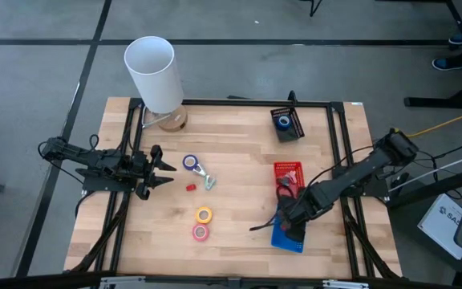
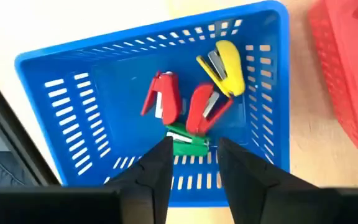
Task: Pick and place Stapler, Stapler remover, tape
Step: Put the yellow tape into the black basket
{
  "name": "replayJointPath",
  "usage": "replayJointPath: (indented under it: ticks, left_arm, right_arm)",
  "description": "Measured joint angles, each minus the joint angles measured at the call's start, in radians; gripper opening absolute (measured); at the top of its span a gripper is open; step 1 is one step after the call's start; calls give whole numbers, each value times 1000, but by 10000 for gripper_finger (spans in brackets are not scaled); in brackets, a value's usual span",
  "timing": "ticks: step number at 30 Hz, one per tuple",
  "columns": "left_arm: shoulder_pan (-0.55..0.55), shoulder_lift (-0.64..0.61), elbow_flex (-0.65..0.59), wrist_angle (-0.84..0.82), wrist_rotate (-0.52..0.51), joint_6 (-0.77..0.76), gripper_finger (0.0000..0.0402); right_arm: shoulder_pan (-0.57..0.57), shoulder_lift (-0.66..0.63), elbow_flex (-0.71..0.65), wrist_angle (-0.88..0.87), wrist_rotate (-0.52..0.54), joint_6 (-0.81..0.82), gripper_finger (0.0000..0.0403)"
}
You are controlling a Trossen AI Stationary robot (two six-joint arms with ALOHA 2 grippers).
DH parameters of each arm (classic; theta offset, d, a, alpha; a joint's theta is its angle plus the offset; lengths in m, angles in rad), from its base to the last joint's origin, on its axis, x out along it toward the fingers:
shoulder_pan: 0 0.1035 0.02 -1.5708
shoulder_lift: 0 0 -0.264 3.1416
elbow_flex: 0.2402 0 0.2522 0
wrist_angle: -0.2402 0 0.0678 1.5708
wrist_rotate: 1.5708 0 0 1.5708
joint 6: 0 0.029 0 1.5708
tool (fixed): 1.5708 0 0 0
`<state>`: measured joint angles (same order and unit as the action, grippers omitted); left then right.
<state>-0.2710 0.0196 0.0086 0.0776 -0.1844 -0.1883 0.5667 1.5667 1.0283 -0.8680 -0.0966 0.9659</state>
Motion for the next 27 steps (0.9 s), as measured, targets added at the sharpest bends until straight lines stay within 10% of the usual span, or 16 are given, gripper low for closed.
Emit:
replayJointPath:
  ticks: [14,27]
  left_arm:
    - [0,0,0,0,0,0,169]
    - [0,0,0,0,0,0,169]
  right_arm:
    - [-15,-61,1,21,-37,-10,207]
    - [-94,-63,2,218,-52,-380,218]
